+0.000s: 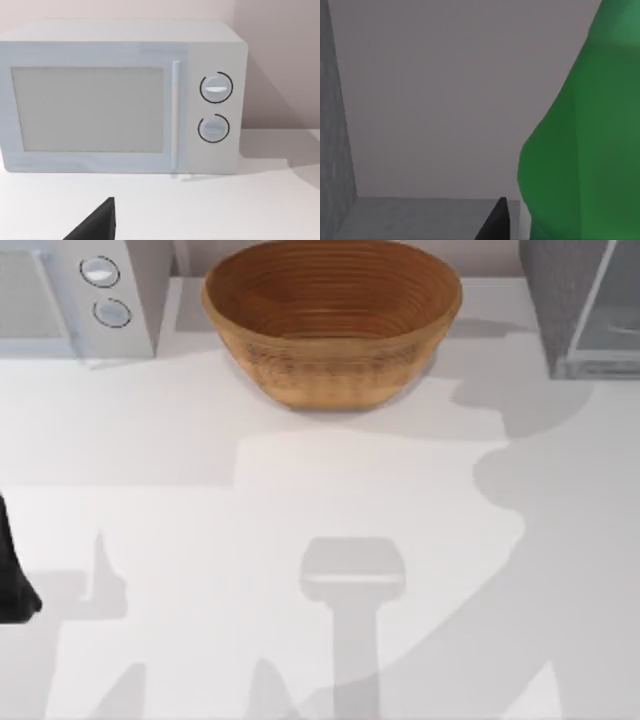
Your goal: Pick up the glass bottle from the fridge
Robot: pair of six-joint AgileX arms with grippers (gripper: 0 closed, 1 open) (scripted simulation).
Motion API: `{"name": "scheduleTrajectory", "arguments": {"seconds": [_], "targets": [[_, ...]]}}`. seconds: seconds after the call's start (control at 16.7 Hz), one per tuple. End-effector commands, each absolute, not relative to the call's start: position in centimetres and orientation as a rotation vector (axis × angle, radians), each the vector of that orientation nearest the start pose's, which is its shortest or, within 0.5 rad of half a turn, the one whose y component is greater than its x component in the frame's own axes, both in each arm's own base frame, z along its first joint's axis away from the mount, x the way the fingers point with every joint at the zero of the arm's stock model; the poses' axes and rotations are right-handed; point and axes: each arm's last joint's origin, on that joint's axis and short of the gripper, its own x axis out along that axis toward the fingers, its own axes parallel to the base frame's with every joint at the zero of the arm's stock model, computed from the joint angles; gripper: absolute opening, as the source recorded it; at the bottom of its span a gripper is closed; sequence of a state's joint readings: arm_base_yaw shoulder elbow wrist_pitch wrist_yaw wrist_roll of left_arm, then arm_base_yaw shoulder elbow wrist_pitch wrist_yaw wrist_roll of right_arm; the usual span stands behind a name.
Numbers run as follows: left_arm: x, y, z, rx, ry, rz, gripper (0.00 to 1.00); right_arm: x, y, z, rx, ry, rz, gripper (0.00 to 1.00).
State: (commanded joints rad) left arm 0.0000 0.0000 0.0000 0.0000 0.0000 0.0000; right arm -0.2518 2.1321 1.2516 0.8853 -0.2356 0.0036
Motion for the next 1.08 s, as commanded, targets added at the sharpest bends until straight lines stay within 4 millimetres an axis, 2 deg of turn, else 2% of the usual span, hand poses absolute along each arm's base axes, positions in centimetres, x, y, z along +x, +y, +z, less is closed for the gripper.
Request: {"name": "scheduleTrajectory", "arguments": {"seconds": [0.3, 0.42, 0.54, 0.84, 1.08], "targets": [[10.6, -0.1, 16.0, 0.000, 0.000, 0.000, 1.00, 39.7, -10.6, 16.3, 0.000, 0.029, -0.005, 0.00], [10.6, -0.1, 16.0, 0.000, 0.000, 0.000, 1.00, 38.2, -10.6, 16.5, -0.003, 0.018, -0.009, 0.00], [10.6, -0.1, 16.0, 0.000, 0.000, 0.000, 1.00, 37.7, -10.7, 16.7, -0.005, 0.011, -0.011, 0.00], [10.6, -0.1, 16.0, 0.000, 0.000, 0.000, 1.00, 37.7, -10.4, 16.6, -0.002, 0.018, -0.006, 0.00], [10.6, -0.1, 16.0, 0.000, 0.000, 0.000, 1.00, 35.9, -9.1, 18.8, -0.009, 0.020, -0.007, 0.00]]}}
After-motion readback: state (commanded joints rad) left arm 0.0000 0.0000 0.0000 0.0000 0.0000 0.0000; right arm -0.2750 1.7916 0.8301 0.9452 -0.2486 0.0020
